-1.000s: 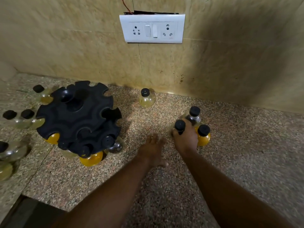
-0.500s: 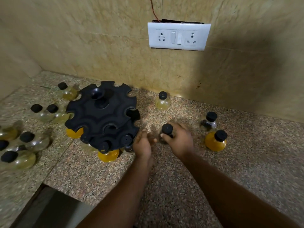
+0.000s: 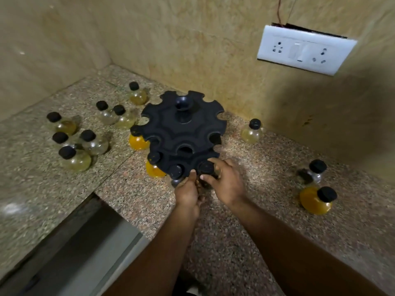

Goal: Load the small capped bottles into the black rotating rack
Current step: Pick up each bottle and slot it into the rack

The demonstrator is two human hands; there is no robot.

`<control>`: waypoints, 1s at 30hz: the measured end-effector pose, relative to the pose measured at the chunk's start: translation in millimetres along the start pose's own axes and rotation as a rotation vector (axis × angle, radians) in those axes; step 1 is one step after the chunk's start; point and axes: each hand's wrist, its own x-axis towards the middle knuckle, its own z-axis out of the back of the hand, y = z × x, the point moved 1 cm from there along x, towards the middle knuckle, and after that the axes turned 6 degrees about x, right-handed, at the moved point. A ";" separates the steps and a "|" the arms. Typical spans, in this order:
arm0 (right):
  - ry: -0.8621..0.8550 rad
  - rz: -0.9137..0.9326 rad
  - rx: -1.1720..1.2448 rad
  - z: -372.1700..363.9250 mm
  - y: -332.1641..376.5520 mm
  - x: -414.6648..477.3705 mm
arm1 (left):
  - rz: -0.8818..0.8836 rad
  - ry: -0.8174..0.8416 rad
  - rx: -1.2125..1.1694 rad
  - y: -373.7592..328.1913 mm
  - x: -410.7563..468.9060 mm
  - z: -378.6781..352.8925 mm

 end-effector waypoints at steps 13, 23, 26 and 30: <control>-0.049 -0.064 0.138 -25.2 9.1 7.5 | 0.181 0.191 0.041 -22.6 0.1 32.3; -0.118 -0.142 0.254 -19.0 -6.7 9.7 | 0.214 0.305 0.257 -32.0 -4.2 28.9; -0.112 -0.166 0.246 -13.3 -12.7 7.6 | 0.173 0.286 0.260 -29.5 -3.1 19.9; -0.041 -0.133 0.168 0.9 -18.8 0.4 | 0.010 0.134 0.400 -20.8 -9.3 14.2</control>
